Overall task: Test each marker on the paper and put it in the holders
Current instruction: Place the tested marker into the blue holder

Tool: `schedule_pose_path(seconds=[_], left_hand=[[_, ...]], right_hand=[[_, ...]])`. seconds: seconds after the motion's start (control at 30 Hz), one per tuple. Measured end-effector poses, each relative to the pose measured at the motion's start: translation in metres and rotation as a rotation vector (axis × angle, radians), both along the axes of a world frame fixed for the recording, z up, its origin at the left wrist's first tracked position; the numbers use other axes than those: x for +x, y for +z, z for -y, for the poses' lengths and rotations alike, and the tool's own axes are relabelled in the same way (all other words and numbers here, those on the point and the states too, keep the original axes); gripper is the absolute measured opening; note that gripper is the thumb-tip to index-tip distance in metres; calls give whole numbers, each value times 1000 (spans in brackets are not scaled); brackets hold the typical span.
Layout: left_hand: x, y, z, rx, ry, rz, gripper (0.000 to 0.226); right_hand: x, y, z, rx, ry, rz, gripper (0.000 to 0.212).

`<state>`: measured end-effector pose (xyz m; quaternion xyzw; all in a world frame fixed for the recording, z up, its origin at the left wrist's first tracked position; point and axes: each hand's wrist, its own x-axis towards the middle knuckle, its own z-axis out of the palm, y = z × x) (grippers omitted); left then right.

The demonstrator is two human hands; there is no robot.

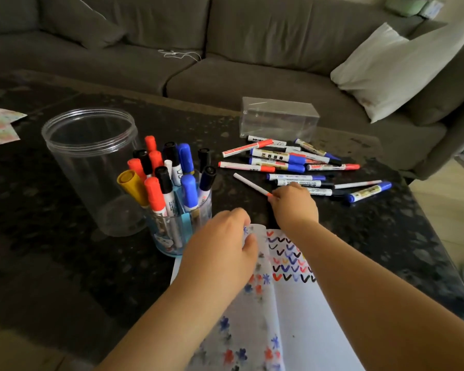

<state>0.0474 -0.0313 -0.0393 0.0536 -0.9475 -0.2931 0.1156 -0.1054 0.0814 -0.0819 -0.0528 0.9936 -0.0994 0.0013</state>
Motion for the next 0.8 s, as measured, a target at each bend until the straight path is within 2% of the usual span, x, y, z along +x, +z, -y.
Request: schedule_pose_path(seconds=[0.13, 0.33, 0.43, 0.53, 0.67, 0.8], left_hand=[[-5, -2, -1, 17, 3, -18, 19], [2, 4, -11, 98, -2, -70, 21], [7, 7, -22, 179, -25, -35, 14], [11, 7, -37, 287, -61, 6, 9], [14, 6, -60, 490, -152, 90, 11], [16, 1, -81, 749, -201, 250, 21]], right_hand=[[3, 4, -4, -129, -2, -51, 24], [62, 57, -50, -690, -8, -188, 3], [105, 79, -74, -926, -43, -236, 3], [143, 82, -94, -1160, -105, -139, 9], [173, 62, -105, -1369, -170, 152, 18], [180, 50, -102, -1401, -123, 397, 31]])
